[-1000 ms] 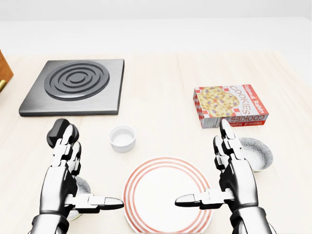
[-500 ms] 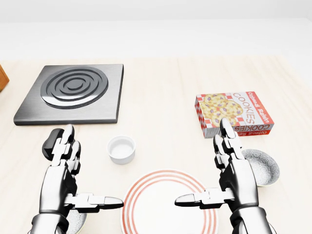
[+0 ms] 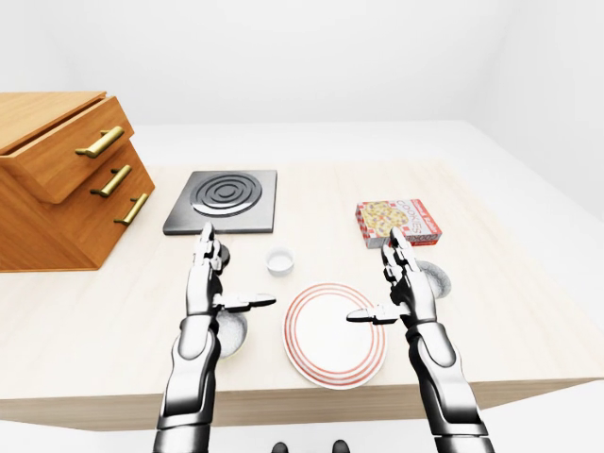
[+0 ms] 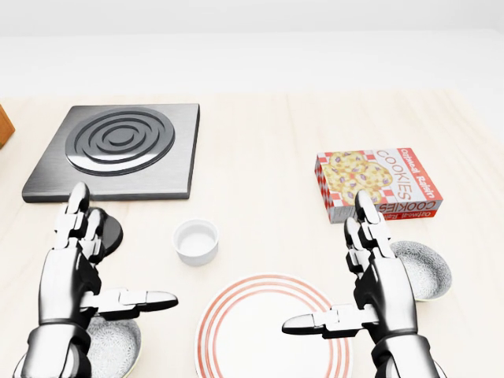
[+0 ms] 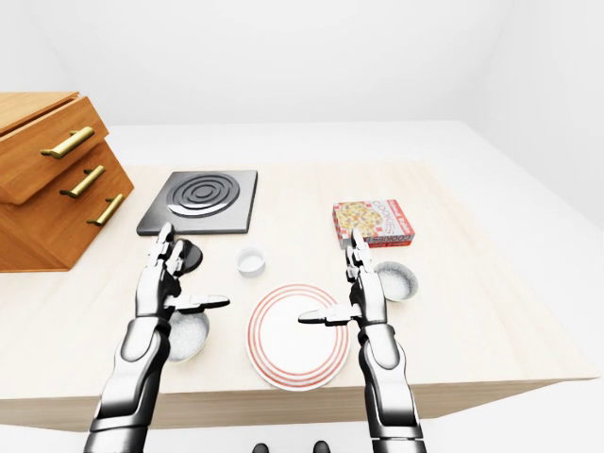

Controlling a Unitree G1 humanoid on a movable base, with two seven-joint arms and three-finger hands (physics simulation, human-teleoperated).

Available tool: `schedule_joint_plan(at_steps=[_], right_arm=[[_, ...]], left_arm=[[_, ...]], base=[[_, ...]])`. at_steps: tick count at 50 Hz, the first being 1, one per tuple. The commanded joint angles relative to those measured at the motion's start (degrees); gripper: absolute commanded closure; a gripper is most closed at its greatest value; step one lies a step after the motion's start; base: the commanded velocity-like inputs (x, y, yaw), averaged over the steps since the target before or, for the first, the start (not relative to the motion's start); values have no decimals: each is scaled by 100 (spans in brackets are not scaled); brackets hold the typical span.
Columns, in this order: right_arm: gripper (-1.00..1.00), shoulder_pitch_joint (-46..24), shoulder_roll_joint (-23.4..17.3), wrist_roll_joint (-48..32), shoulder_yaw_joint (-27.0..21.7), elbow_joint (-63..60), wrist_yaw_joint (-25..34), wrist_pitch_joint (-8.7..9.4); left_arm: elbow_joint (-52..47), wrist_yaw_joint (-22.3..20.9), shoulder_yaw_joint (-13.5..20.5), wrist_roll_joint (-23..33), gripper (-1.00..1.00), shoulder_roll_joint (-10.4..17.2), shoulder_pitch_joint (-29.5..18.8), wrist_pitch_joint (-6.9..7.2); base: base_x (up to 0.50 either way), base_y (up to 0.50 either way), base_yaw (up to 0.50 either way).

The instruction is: Pick the akita bowl next to the plate and place it on the plate.

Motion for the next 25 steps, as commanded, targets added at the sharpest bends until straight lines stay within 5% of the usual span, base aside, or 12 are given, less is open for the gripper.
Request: schedule_joint_plan(at_steps=[1,9,12,14,19,20,25], right_arm=[[-100,4,1,-20,2,1,-13,-8],[-100,9,5,-38,10,37,-24,-49],[-100,7,4,-44,10,71,-21,-84],[-100,7,2,-41,2,62,-30,-75],[-100,26,4,-62,13,41,-35,-86],[-100,2,-3,-15,13,-10,9,-17],[-100,6,-1,-7,11,-37,21,0]], left_arm=[[50,310,459,-322,-100,251,-410,261],[262,603,470,-300,-100,261,-410,102],[335,702,557,-411,-100,324,-494,174],[156,815,756,-567,-100,468,-600,445],[205,910,1091,-938,-100,795,-881,481],[1066,987,1506,-1018,-100,1305,-1537,296],[1307,1082,1414,-1173,-100,1488,-1596,118]], base=[[0,0,0],[0,0,0],[0,0,0],[0,0,0],[0,0,0],[0,0,0],[0,0,0]])
